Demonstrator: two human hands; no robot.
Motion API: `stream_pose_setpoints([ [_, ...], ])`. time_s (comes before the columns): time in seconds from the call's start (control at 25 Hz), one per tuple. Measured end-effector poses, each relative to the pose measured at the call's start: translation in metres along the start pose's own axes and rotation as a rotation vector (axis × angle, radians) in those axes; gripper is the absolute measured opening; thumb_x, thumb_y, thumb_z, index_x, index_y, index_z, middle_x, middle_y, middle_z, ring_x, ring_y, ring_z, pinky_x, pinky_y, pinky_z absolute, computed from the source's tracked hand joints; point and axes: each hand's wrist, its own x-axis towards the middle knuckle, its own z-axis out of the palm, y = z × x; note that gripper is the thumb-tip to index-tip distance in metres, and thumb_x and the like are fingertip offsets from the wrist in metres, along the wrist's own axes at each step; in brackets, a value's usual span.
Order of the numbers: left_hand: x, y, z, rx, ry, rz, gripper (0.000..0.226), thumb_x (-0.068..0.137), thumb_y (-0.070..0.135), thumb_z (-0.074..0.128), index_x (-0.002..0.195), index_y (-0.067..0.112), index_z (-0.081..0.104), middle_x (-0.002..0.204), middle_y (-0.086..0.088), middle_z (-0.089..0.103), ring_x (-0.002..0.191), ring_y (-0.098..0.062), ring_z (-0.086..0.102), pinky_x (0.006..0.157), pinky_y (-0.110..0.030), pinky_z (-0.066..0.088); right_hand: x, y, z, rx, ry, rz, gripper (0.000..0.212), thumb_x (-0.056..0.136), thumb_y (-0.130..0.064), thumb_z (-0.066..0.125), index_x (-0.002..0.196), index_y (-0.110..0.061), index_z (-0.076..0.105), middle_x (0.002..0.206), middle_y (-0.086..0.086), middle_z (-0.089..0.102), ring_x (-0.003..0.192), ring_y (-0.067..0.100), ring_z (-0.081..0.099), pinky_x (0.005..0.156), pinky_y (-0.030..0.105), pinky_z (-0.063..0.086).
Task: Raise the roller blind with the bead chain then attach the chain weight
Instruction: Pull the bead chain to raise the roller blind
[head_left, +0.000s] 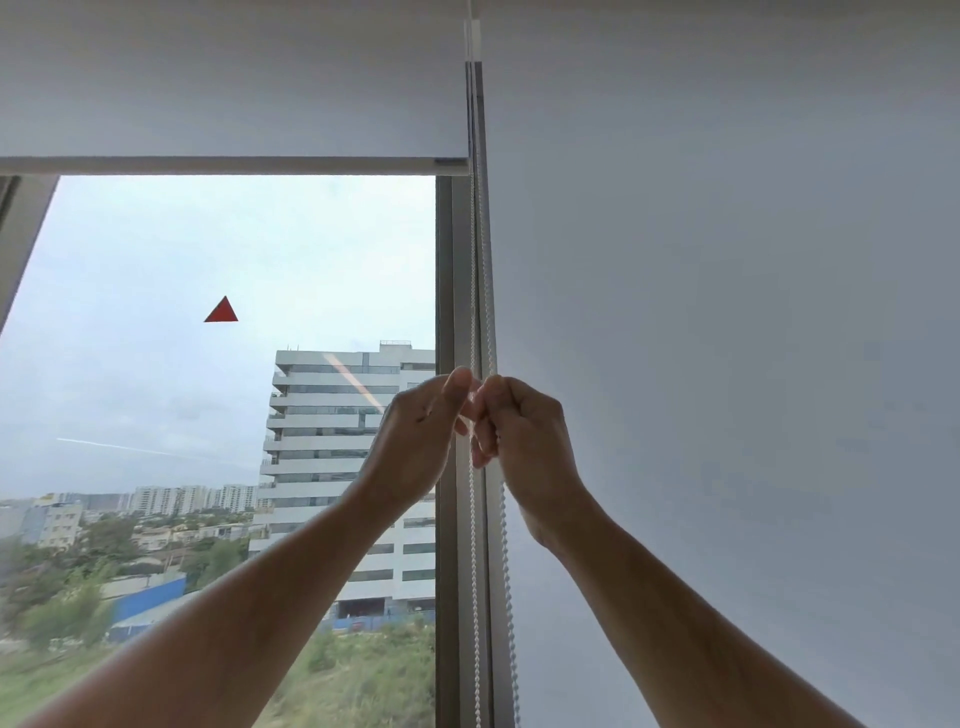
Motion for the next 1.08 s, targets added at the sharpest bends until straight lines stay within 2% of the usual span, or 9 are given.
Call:
stream_pose_setpoints([
  [0.12, 0.019, 0.016, 0.004, -0.094, 0.031, -0.095, 0.046, 0.099, 0.043, 0.039, 0.087, 0.009, 0.067, 0.075, -0.001, 0.069, 0.07, -0.008, 0.064, 0.064, -0.025, 0.048, -0.013, 0.007, 0.002, -0.016, -0.029, 0.01, 0.042, 0.105, -0.018, 0.039, 0.069, -0.012, 0.059, 0.05, -0.001, 0.053, 0.044, 0.011, 0.051, 0.054, 0.024, 0.049],
  [0.28, 0.032, 0.035, 0.009, -0.202, 0.105, -0.227, 0.018, 0.095, 0.023, 0.058, 0.086, 0.014, 0.071, 0.07, 0.002, 0.07, 0.057, -0.001, 0.061, 0.059, -0.02, 0.047, -0.022, 0.011, 0.0, 0.027, -0.072, 0.061, 0.042, 0.105, -0.016, 0.04, 0.067, -0.013, 0.06, 0.049, -0.001, 0.054, 0.046, 0.013, 0.052, 0.056, 0.027, 0.049],
  [0.4, 0.026, 0.036, 0.008, -0.223, 0.164, -0.232, 0.016, 0.094, 0.019, 0.06, 0.084, 0.013, 0.071, 0.066, 0.003, 0.068, 0.051, 0.005, 0.058, 0.055, -0.016, 0.045, -0.017, 0.0, -0.016, 0.11, -0.15, 0.142, 0.045, 0.104, -0.03, 0.041, 0.072, -0.011, 0.067, 0.06, 0.003, 0.067, 0.059, 0.018, 0.065, 0.066, 0.03, 0.051],
  [0.52, 0.02, 0.039, 0.003, -0.238, 0.178, -0.213, 0.015, 0.093, 0.02, 0.061, 0.084, 0.014, 0.072, 0.065, 0.002, 0.069, 0.049, 0.005, 0.056, 0.061, -0.021, 0.045, 0.002, -0.014, -0.034, 0.161, -0.076, 0.235, 0.059, 0.101, -0.048, 0.033, 0.079, -0.009, 0.071, 0.071, 0.007, 0.073, 0.07, 0.021, 0.07, 0.074, 0.037, 0.051],
  [0.64, 0.009, 0.039, 0.006, -0.235, 0.105, -0.179, 0.015, 0.09, 0.023, 0.064, 0.082, 0.016, 0.073, 0.065, -0.003, 0.07, 0.05, -0.002, 0.054, 0.057, -0.022, 0.048, 0.024, -0.023, -0.038, 0.016, 0.019, 0.222, 0.06, 0.099, -0.055, 0.033, 0.084, -0.011, 0.07, 0.072, 0.004, 0.073, 0.071, 0.018, 0.07, 0.078, 0.039, 0.054],
  [0.76, -0.004, 0.036, 0.012, -0.23, 0.048, -0.172, 0.017, 0.09, 0.025, 0.065, 0.08, 0.014, 0.073, 0.061, 0.002, 0.07, 0.049, -0.003, 0.051, 0.051, -0.015, 0.045, 0.041, -0.036, -0.027, -0.074, 0.048, 0.184, 0.05, 0.1, -0.051, 0.037, 0.092, -0.013, 0.068, 0.074, 0.003, 0.07, 0.072, 0.017, 0.069, 0.075, 0.036, 0.056],
  [0.92, -0.018, 0.031, 0.015, -0.24, 0.0, -0.189, 0.017, 0.09, 0.024, 0.065, 0.078, 0.015, 0.073, 0.061, 0.004, 0.071, 0.051, -0.004, 0.05, 0.052, -0.013, 0.043, 0.062, -0.055, -0.009, -0.043, -0.001, 0.237, 0.041, 0.104, -0.038, 0.038, 0.104, -0.008, 0.066, 0.07, 0.002, 0.067, 0.063, 0.016, 0.065, 0.065, 0.029, 0.05],
  [1.0, -0.022, 0.028, 0.015, -0.219, -0.018, -0.181, 0.018, 0.09, 0.024, 0.065, 0.075, 0.018, 0.072, 0.061, 0.004, 0.071, 0.054, -0.007, 0.051, 0.053, -0.014, 0.044, 0.066, -0.06, 0.0, -0.003, -0.011, 0.238, 0.031, 0.105, -0.019, 0.039, 0.096, -0.008, 0.067, 0.058, 0.0, 0.06, 0.052, 0.013, 0.058, 0.058, 0.027, 0.048],
  [1.08, -0.025, 0.026, 0.012, -0.19, -0.03, -0.16, 0.018, 0.09, 0.025, 0.065, 0.073, 0.022, 0.072, 0.061, 0.005, 0.071, 0.055, -0.007, 0.053, 0.055, -0.014, 0.045, 0.064, -0.059, 0.007, 0.035, 0.018, 0.224, 0.036, 0.099, -0.002, 0.035, 0.082, -0.012, 0.065, 0.044, -0.005, 0.049, 0.041, 0.01, 0.046, 0.051, 0.026, 0.044],
])
